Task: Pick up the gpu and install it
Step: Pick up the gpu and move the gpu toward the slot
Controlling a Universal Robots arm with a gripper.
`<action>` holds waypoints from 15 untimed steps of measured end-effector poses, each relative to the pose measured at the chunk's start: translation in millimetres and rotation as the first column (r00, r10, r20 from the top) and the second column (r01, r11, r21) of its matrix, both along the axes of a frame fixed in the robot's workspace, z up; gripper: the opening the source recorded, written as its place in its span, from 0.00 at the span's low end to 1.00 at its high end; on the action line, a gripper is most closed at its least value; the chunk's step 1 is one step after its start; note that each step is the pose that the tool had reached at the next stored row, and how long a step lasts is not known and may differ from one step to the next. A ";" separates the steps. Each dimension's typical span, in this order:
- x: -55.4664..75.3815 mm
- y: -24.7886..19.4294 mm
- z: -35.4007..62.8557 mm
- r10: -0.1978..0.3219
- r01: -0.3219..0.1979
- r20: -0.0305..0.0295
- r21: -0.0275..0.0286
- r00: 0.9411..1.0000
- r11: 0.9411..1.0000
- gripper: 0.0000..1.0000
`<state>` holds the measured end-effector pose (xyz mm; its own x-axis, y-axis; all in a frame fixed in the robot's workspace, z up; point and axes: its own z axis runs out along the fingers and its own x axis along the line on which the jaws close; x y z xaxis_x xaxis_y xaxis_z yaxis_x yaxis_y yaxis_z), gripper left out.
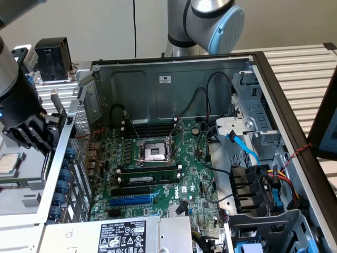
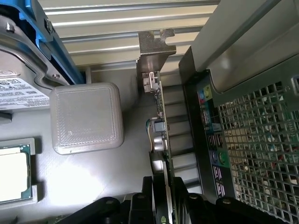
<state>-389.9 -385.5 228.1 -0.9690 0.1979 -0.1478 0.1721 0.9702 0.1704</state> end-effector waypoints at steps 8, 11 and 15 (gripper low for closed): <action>1.6 -1.0 2.5 0.000 0.000 -0.002 0.010 1.000 1.000 0.29; 1.6 -1.1 3.7 0.000 0.000 -0.005 0.013 1.000 1.000 0.29; 1.6 -1.2 10.5 0.000 0.000 -0.011 0.014 1.000 1.000 0.29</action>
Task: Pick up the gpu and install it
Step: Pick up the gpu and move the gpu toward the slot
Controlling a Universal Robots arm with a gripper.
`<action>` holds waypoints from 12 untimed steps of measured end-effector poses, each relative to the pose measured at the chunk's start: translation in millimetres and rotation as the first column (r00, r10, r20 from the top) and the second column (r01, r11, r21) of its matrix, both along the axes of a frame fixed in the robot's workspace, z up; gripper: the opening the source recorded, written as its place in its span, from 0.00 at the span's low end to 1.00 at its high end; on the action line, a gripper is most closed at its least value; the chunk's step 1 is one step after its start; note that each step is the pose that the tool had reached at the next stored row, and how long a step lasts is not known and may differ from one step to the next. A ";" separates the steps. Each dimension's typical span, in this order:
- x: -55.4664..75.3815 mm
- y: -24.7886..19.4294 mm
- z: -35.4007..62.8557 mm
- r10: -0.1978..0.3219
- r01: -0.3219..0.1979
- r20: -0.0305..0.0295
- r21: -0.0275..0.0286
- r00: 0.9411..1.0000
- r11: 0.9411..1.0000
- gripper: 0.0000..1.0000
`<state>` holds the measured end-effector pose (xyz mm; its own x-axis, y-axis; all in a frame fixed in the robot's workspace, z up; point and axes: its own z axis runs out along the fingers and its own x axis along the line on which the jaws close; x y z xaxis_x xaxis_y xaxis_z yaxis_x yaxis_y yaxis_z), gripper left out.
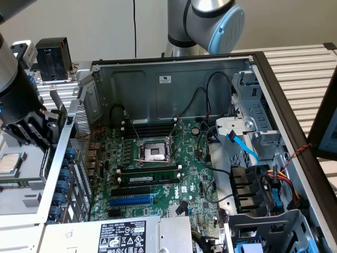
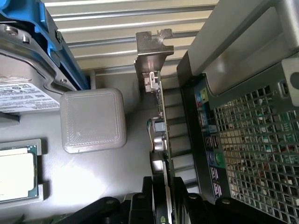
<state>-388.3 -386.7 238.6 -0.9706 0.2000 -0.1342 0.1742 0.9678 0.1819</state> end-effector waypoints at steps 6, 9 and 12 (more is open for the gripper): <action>0.1 -0.4 7.7 0.000 0.000 -0.009 0.001 1.000 1.000 0.29; 0.0 -0.5 7.9 -0.003 0.003 -0.023 0.000 1.000 1.000 0.29; 0.0 -0.6 7.9 -0.009 0.009 -0.037 0.000 0.999 1.000 0.29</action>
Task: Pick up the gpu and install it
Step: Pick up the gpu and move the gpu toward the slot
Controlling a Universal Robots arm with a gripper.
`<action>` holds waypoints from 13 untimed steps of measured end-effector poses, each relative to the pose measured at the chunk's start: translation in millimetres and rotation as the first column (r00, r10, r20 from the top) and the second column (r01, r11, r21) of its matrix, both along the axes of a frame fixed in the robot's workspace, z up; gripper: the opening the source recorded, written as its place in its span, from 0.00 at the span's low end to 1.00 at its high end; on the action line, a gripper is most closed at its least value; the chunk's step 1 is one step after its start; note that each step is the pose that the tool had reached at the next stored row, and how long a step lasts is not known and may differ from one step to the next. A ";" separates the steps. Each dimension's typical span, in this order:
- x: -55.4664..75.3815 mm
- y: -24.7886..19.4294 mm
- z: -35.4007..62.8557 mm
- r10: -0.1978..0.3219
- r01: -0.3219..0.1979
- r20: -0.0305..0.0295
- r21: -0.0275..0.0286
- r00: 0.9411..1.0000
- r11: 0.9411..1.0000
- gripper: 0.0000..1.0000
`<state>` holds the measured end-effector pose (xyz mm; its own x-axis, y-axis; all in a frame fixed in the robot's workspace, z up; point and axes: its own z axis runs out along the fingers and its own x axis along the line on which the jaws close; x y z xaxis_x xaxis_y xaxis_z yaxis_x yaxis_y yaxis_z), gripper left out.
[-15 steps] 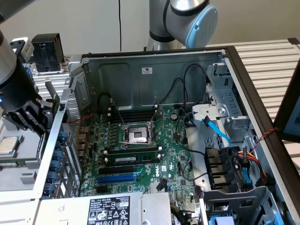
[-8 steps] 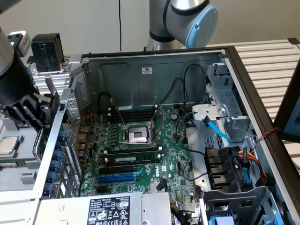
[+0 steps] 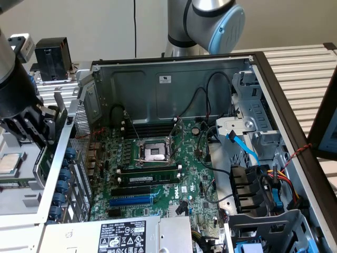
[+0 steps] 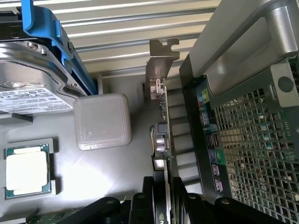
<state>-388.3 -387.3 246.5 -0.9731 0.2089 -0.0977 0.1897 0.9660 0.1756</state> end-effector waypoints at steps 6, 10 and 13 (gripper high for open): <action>0.1 -0.1 -1.0 -0.031 0.031 -0.015 -0.001 0.999 1.000 0.29; 0.6 -0.2 -1.2 -0.047 0.046 -0.020 -0.004 0.999 0.999 0.29; 1.6 -0.2 -1.3 -0.053 0.053 -0.023 -0.011 0.998 0.999 0.27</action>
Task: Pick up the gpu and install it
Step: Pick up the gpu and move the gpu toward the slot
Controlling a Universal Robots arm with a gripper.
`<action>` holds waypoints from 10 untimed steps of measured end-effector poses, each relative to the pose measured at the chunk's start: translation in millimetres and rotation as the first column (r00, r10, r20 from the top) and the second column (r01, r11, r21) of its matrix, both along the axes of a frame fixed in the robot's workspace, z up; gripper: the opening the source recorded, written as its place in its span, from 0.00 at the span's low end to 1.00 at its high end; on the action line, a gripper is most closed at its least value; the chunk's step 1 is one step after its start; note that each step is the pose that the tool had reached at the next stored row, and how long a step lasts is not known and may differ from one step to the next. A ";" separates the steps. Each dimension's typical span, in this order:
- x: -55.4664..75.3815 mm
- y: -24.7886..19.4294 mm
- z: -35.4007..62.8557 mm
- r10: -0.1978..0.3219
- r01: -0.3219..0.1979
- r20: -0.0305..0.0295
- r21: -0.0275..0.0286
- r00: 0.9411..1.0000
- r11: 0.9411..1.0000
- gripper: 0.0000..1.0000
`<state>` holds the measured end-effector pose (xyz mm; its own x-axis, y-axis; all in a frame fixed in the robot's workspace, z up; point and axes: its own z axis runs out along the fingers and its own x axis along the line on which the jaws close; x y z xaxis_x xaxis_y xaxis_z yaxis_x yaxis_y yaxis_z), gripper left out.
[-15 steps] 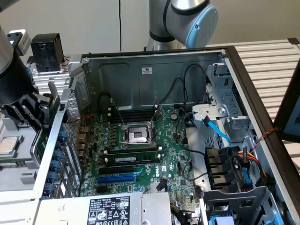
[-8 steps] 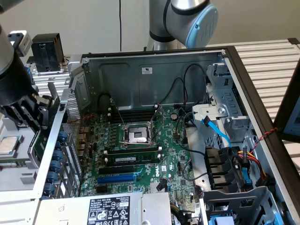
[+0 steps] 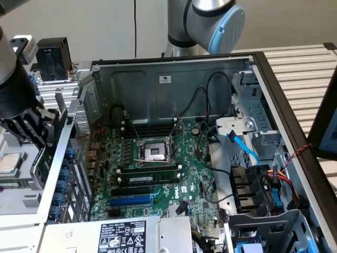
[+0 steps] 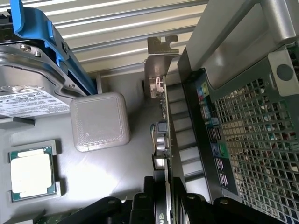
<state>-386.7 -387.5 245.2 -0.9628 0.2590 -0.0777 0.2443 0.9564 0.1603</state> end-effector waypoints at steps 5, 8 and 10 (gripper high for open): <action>0.6 -0.2 -0.2 -0.001 0.001 -0.011 -0.004 1.000 1.000 0.27; 0.7 -0.8 6.1 -0.001 0.001 -0.012 -0.003 1.000 1.000 0.27; 0.7 -1.0 11.8 -0.002 0.002 -0.012 -0.003 1.000 1.000 0.27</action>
<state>-386.1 -388.5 257.0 -0.9632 0.2602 -0.0671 0.2477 0.9565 0.1542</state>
